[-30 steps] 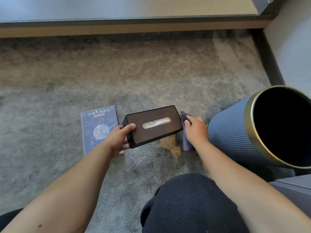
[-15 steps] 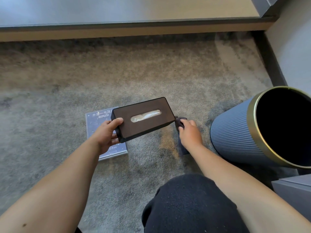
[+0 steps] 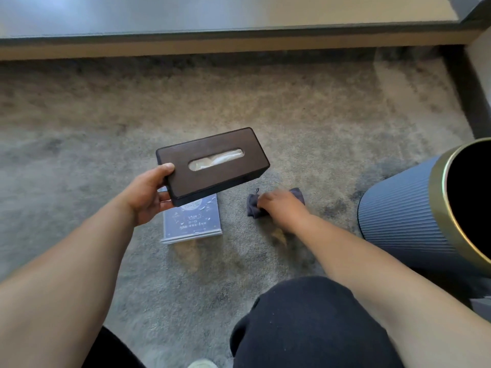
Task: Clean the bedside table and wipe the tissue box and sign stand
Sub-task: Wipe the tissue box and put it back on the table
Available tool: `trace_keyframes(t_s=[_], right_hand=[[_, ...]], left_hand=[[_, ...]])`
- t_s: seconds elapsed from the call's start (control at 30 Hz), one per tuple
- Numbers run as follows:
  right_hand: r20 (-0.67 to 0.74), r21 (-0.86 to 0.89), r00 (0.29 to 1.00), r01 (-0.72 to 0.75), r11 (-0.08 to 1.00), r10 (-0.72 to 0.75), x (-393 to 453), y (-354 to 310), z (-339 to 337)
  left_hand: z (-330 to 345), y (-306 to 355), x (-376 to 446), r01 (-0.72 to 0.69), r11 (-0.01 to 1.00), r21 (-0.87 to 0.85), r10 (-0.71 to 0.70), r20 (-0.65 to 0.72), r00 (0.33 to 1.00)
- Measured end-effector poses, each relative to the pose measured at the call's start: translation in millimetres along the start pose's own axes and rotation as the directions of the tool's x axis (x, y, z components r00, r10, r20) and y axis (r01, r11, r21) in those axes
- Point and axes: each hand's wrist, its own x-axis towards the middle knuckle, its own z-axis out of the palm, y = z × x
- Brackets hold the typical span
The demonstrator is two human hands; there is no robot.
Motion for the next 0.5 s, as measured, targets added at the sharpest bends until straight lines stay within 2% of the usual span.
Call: trace_keyframes(t_s=[0.07, 0.1, 0.13, 0.17, 0.2, 0.23, 0.27, 0.3, 0.33, 0.37, 0.4, 0.47, 0.5], right_hand=[[0.045, 0.062, 0.995, -0.089, 0.994, 0.086, -1.9, 1.3, 1.6], [0.007, 0.186, 0.982, -0.184, 0.965, 0.186, -4.6, 4.1, 1.2], [-0.055, 0.369, 0.948, -0.273, 0.888, 0.314, -8.3, 7.4, -2.1], [-0.089, 0.586, 0.883, -0.327, 0.742, 0.460, -12.0, 10.9, -11.2], [-0.056, 0.802, 0.809, -0.312, 0.510, 0.585, -15.4, 14.1, -24.3], [0.061, 0.951, 0.765, -0.240, 0.196, 0.641, -17.5, 15.4, -40.2], [0.201, 0.980, 0.777, -0.156, -0.126, 0.596, -16.9, 18.6, -53.6], [0.278, 0.930, 0.818, -0.098, -0.354, 0.504, -16.9, 23.9, -65.4], [0.288, 0.894, 0.851, -0.075, -0.441, 0.439, -18.0, 26.8, -77.1], [0.267, 0.902, 0.871, -0.076, -0.424, 0.413, -20.3, 26.1, -88.4], [0.242, 0.930, 0.876, -0.086, -0.359, 0.418, -23.8, 23.4, -98.3], [0.186, 0.968, 0.856, -0.075, -0.240, 0.483, -34.7, 14.8, -118.6], [0.163, 0.974, 0.837, -0.053, -0.218, 0.522, -41.9, 9.3, -131.2]], left_hand=[[0.5, -4.0, -3.5, 0.018, 1.000, -0.004, -0.018, 0.009, 1.000], [1.8, -5.1, -5.1, 0.025, 1.000, -0.003, -0.025, 0.017, 1.000], [4.2, -5.2, -7.1, 0.029, 1.000, -0.003, -0.029, 0.029, 0.999], [6.6, -4.1, -9.1, 0.033, 0.999, -0.005, -0.033, 0.042, 0.999], [9.5, -2.1, -11.2, 0.038, 0.999, -0.005, -0.038, 0.060, 0.997], [12.4, 0.3, -13.6, 0.042, 0.999, -0.003, -0.041, 0.080, 0.996], [16.1, 2.8, -16.0, 0.043, 0.999, 0.003, -0.043, 0.102, 0.994], [19.8, 5.4, -18.6, 0.042, 0.999, 0.009, -0.042, 0.120, 0.992], [23.8, 8.4, -21.6, 0.039, 0.999, 0.013, -0.041, 0.135, 0.990], [27.1, 11.6, -25.8, 0.040, 0.999, 0.017, -0.042, 0.143, 0.989], [30.9, 15.5, -31.8, 0.046, 0.999, 0.016, -0.047, 0.148, 0.988], [39.9, 26.5, -49.0, 0.060, 0.998, 0.013, -0.061, 0.148, 0.987], [45.4, 34.7, -59.8, 0.054, 0.998, 0.012, -0.055, 0.141, 0.989]])
